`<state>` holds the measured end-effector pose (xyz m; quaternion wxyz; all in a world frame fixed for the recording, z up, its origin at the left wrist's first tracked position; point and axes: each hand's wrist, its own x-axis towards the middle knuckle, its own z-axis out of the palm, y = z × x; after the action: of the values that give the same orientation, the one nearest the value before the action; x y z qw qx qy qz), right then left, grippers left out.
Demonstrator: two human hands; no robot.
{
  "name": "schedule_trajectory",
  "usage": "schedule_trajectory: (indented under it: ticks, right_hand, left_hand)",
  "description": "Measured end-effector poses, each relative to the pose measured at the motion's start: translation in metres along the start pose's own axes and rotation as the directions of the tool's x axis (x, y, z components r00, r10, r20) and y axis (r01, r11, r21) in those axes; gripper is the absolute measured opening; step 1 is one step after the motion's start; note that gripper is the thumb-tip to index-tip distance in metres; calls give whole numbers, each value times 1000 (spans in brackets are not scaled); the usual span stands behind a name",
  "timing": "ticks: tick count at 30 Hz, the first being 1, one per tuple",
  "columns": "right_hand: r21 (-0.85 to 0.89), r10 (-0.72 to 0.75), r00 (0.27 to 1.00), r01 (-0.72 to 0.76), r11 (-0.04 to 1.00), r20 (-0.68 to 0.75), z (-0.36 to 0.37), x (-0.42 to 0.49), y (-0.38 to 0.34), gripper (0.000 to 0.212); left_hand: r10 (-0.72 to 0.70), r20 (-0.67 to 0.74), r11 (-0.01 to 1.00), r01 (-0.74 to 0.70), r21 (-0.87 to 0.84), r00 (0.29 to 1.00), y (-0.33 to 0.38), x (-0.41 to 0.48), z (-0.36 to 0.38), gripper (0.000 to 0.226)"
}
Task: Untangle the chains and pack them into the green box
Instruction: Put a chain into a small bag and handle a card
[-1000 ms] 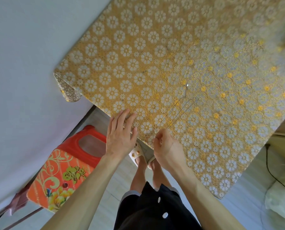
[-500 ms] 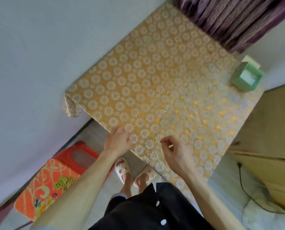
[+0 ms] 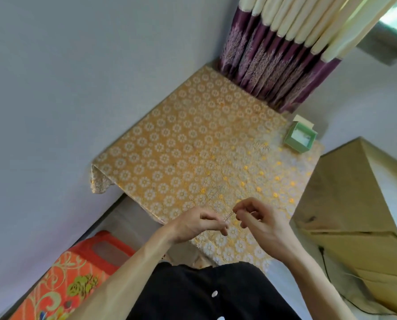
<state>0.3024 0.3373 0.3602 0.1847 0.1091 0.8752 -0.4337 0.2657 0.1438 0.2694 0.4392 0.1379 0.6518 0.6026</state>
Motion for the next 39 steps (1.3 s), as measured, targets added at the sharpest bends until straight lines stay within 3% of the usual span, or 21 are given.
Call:
schedule_trajectory:
  ticks: [9,16,23,25,30,35,39]
  right_hand:
    - [146,18,998,-10,989,-53,-12,-16,14,14]
    - [347,167,975,-106,932,-150,-7,-24,35,15]
    - [464,277,940,-158,872,-201,-3,-39,55,14]
    - [478,294,934,-168,862,-203,-3,-45,60,14]
    - [492,320,925,-186,851,-204,-3,-63,75,14]
    - [486,336,901,-171,857,-275,-9,-85,106,13]
    - [437,311,890,-146,888,-334,-24,-107,142,15]
  left_hand:
    - [45,-187,998,-54,-39,981,10,-27,0,23]
    - [-48,-288,999,43,-25,956,5,-44,-27,22]
    - [-156,-386,987,127,-101,909,-2,-61,-44,41]
    - [-181,-382,983,152,-105,906,-4,-64,-44,45]
    - [-225,-362,974,209,-83,905,-6,-60,-36,29]
    - [-218,-371,967,251,41,903,-2,-44,-10,31]
    - [-192,-501,975,223,1,844,3,-24,35,30]
